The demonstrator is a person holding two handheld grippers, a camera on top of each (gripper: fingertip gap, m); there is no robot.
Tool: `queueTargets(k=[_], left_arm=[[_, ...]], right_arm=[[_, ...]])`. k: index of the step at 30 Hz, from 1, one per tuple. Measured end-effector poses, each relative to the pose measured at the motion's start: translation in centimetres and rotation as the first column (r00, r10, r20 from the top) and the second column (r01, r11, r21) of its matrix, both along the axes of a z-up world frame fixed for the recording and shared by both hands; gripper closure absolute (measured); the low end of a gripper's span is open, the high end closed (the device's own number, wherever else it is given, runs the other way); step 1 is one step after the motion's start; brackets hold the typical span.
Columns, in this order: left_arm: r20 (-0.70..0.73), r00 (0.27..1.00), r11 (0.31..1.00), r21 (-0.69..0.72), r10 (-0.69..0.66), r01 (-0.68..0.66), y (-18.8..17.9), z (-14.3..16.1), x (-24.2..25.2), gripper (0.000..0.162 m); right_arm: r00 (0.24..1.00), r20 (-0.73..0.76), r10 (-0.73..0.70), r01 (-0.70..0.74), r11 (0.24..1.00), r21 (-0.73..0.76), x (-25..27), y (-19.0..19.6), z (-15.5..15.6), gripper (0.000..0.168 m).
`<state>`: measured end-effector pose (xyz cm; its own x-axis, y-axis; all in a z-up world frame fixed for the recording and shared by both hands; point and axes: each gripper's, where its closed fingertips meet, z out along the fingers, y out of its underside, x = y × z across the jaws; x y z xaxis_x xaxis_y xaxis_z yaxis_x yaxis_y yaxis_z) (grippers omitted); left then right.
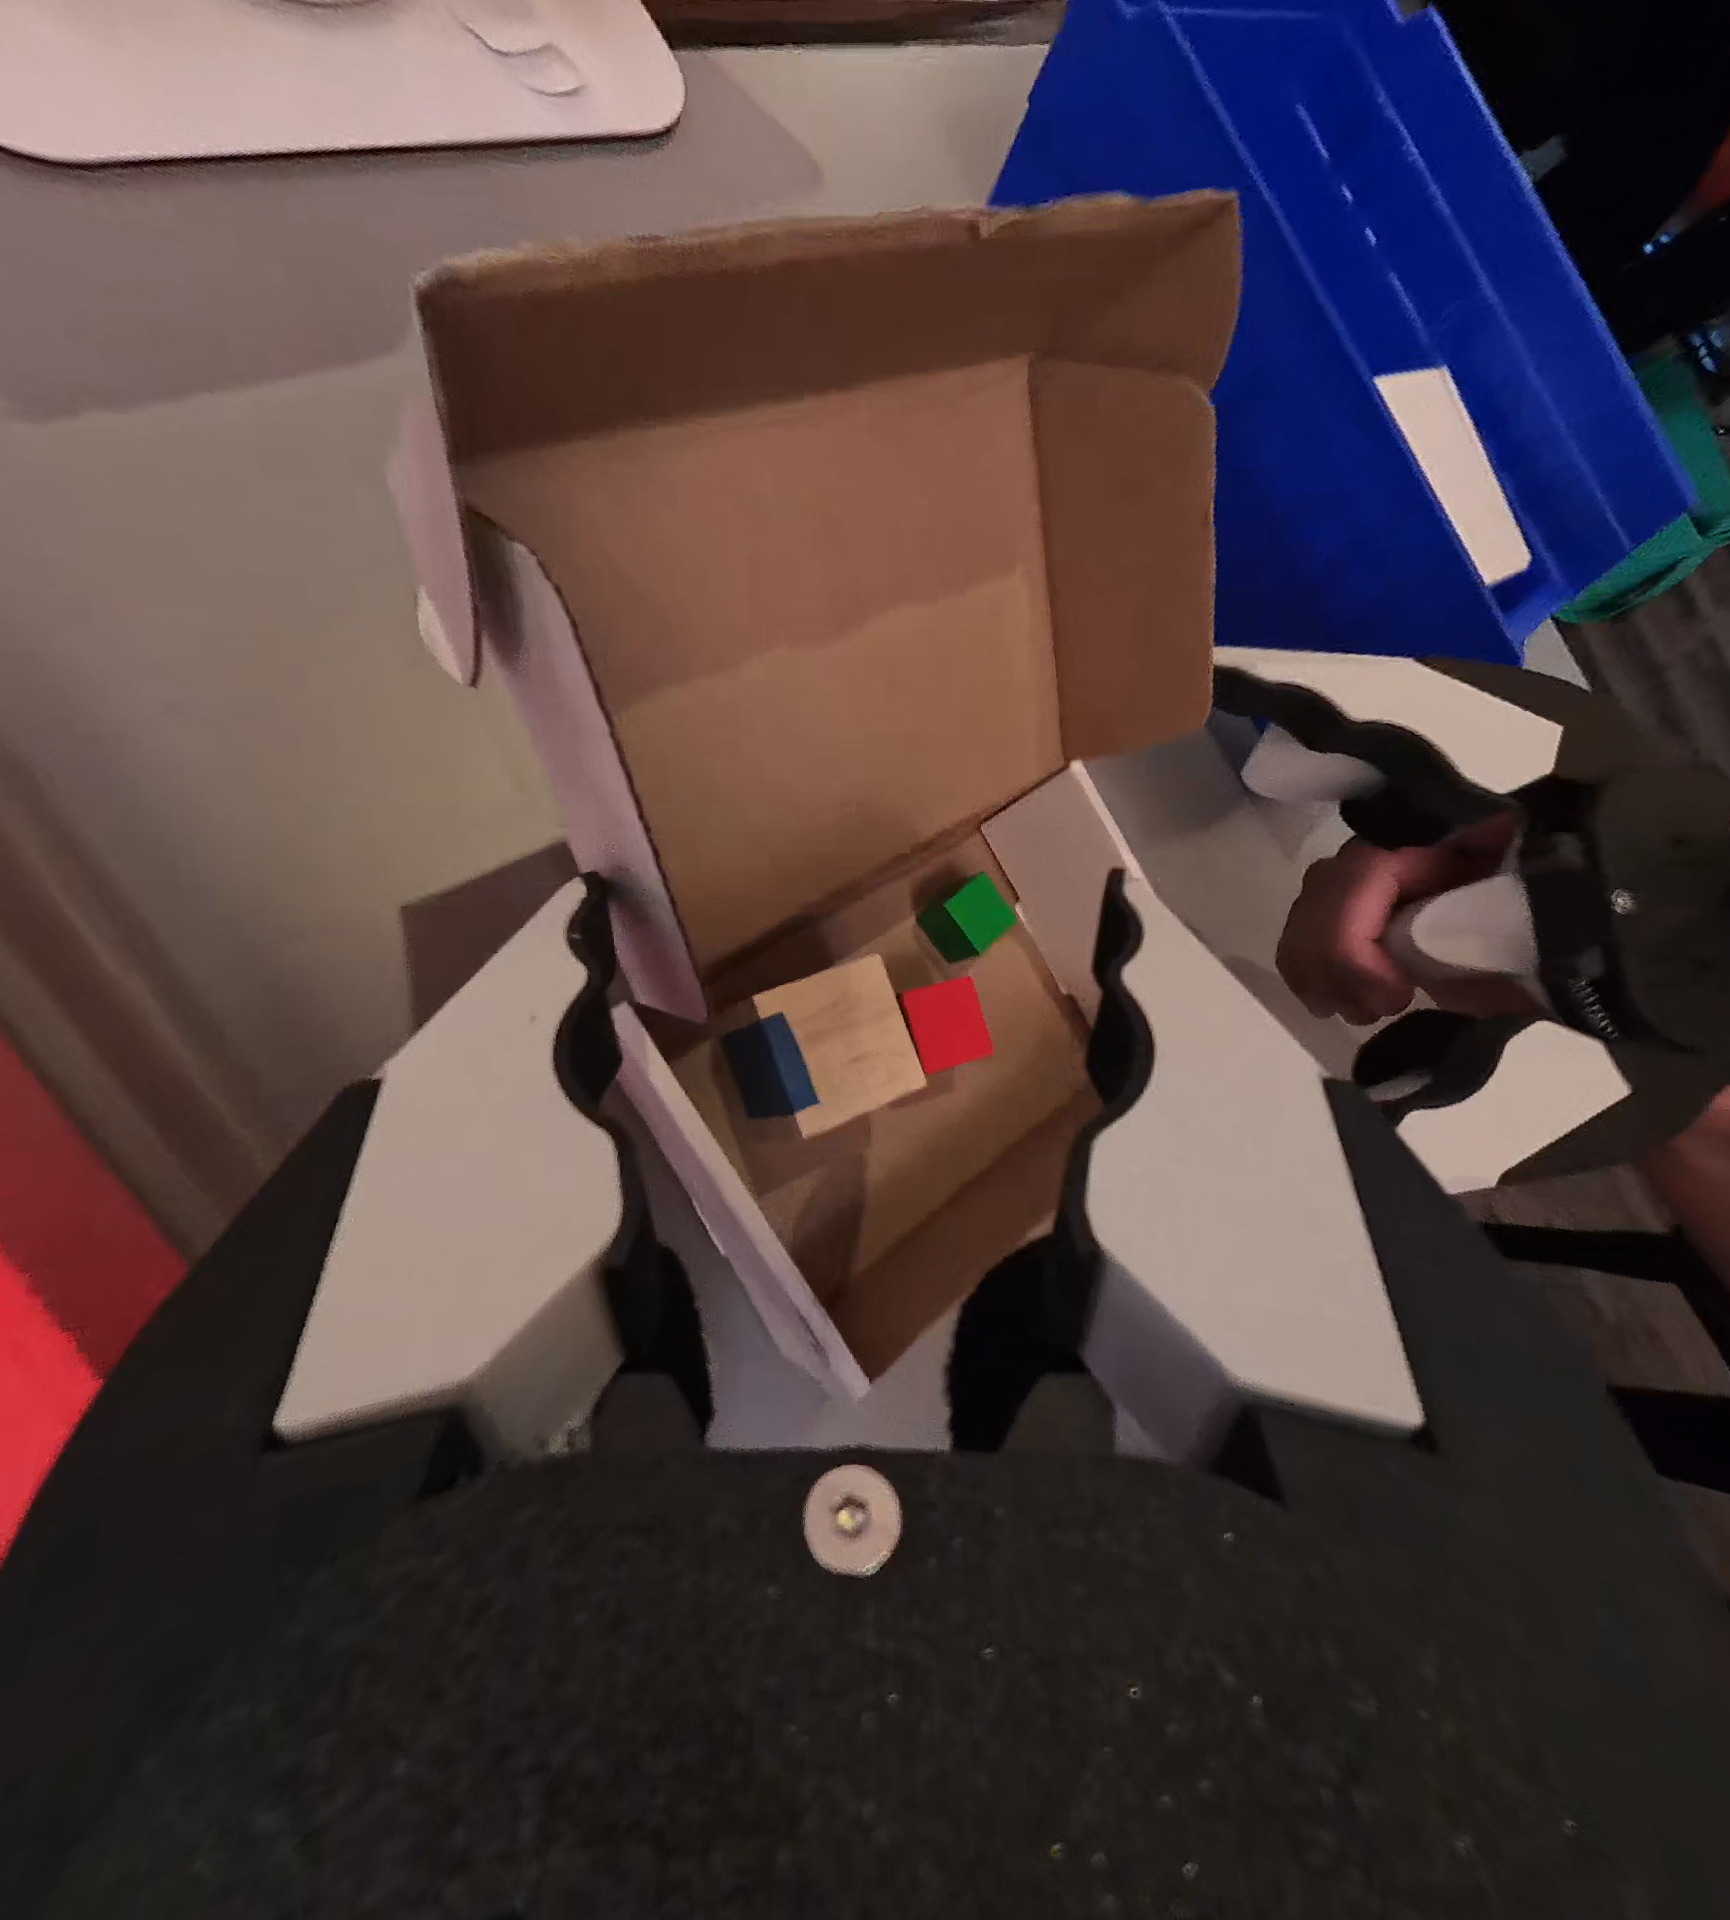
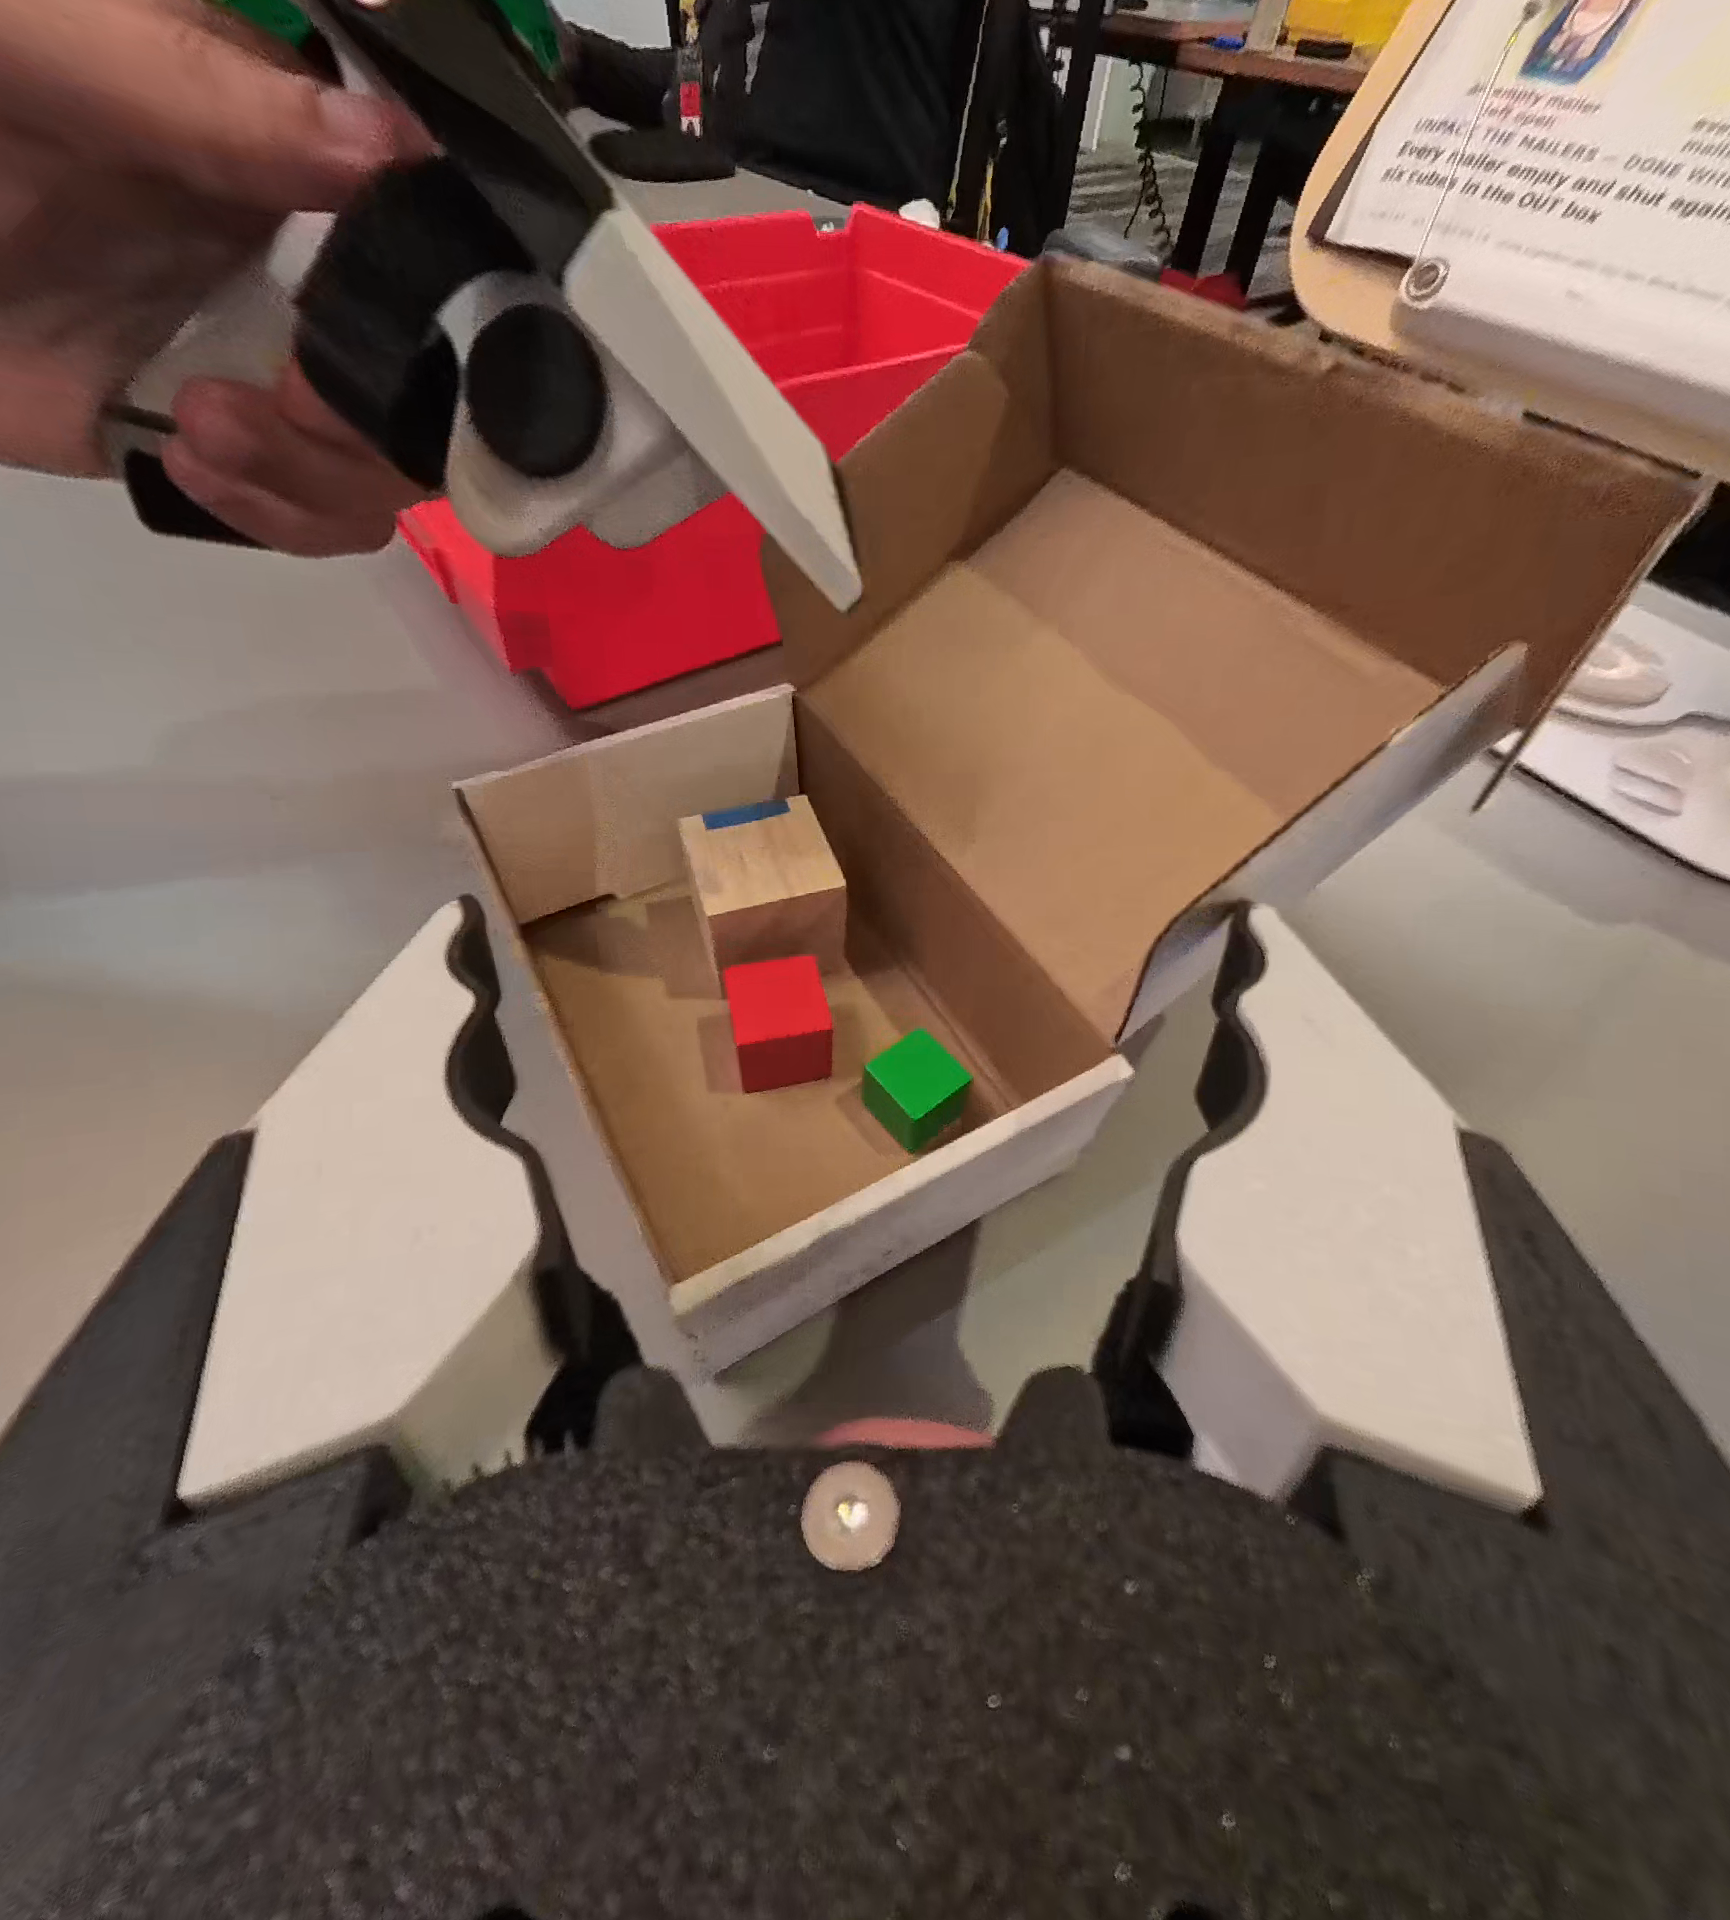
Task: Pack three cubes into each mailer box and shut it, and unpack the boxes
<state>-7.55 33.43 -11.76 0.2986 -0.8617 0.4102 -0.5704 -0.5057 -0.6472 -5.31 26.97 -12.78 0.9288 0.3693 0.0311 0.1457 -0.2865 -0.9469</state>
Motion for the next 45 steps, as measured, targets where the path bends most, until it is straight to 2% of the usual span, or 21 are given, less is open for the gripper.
queueTargets(k=[1,5,9,13,15,18,22,23,25,28,29,30,32,36,39,42,45], left_arm=[[0.002,1.000,1.000,0.016,-0.007,0.006,-0.5,0.0,-0.3,0.073],[0.001,0.999,0.997,0.066,-0.041,0.041,-2.9,-0.2,-2.0,0.075],[-0.011,0.998,0.994,0.082,-0.066,0.066,-5.0,-1.8,-3.6,0.076],[-0.071,0.994,0.986,0.141,-0.079,0.088,-5.8,-3.5,-4.8,0.083],[-0.080,0.995,0.974,0.213,-0.062,0.078,-5.8,-3.7,-5.7,0.082],[-0.060,0.998,0.922,0.384,-0.034,0.054,-5.4,-3.7,-7.0,0.084],[-0.019,1.000,0.794,0.608,0.001,0.010,-4.5,-2.2,-7.2,0.089],[-0.016,1.000,0.765,0.644,0.009,0.003,-4.3,-1.7,-7.1,0.089],[0.011,1.000,0.732,0.680,0.028,-0.028,-3.9,-1.0,-7.1,0.101],[0.066,0.998,0.728,0.683,0.020,-0.059,-4.1,-0.2,-6.9,0.145],[0.078,0.997,0.737,0.674,0.010,-0.061,-4.5,0.1,-6.9,0.153],[0.086,0.996,0.748,0.661,0.002,-0.058,-4.8,0.2,-7.0,0.155],[0.083,0.996,0.779,0.626,-0.026,-0.032,-5.9,0.3,-7.3,0.156],[0.029,0.996,0.834,0.549,-0.081,0.051,-8.4,-0.9,-8.0,0.158],[-0.027,0.989,0.872,0.470,-0.143,0.139,-11.2,-2.7,-9.1,0.159],[-0.117,0.977,0.872,0.442,-0.177,0.211,-12.4,-5.3,-9.8,0.159],[-0.174,0.967,0.860,0.446,-0.188,0.247,-12.2,-7.3,-9.7,0.159]], right_arm=[[1.000,-0.005,-0.001,0.001,1.000,0.000,-0.1,-0.3,0.1,0.034],[1.000,-0.023,0.013,-0.013,1.000,-0.023,-1.1,-2.5,0.0,0.041],[1.000,-0.019,0.024,-0.026,0.992,-0.120,-2.1,-4.2,-2.2,0.046],[0.999,-0.043,-0.002,-0.004,0.990,-0.139,-2.3,-4.2,-2.8,0.045],[0.999,-0.042,-0.012,0.006,0.990,-0.142,-2.0,-4.4,-2.6,0.047],[0.998,0.028,-0.064,0.067,0.989,-0.128,-0.4,-5.2,-2.1,0.055],[0.969,0.148,-0.199,0.201,0.980,0.004,2.0,-5.2,0.4,0.078],[0.958,0.158,-0.239,0.239,0.971,0.020,2.4,-5.2,1.1,0.088],[0.955,0.162,-0.250,0.244,0.968,0.053,2.2,-5.0,2.1,0.093],[0.943,0.209,-0.260,0.245,0.965,0.095,2.1,-4.5,2.4,0.114],[0.941,0.218,-0.257,0.240,0.966,0.100,2.0,-4.5,2.4,0.124],[0.940,0.225,-0.258,0.241,0.965,0.103,2.1,-4.6,2.6,0.141],[0.941,0.220,-0.258,0.249,0.966,0.069,2.1,-5.3,2.8,0.151],[0.962,0.172,-0.213,0.236,0.964,-0.126,1.2,-7.1,1.8,0.154],[0.981,0.089,-0.175,0.194,0.935,-0.298,0.0,-8.8,-0.6,0.156],[0.987,0.023,-0.157,0.151,0.884,-0.442,-0.6,-10.1,-3.6,0.158],[0.988,0.003,-0.156,0.137,0.856,-0.498,-0.3,-9.9,-5.6,0.159]])
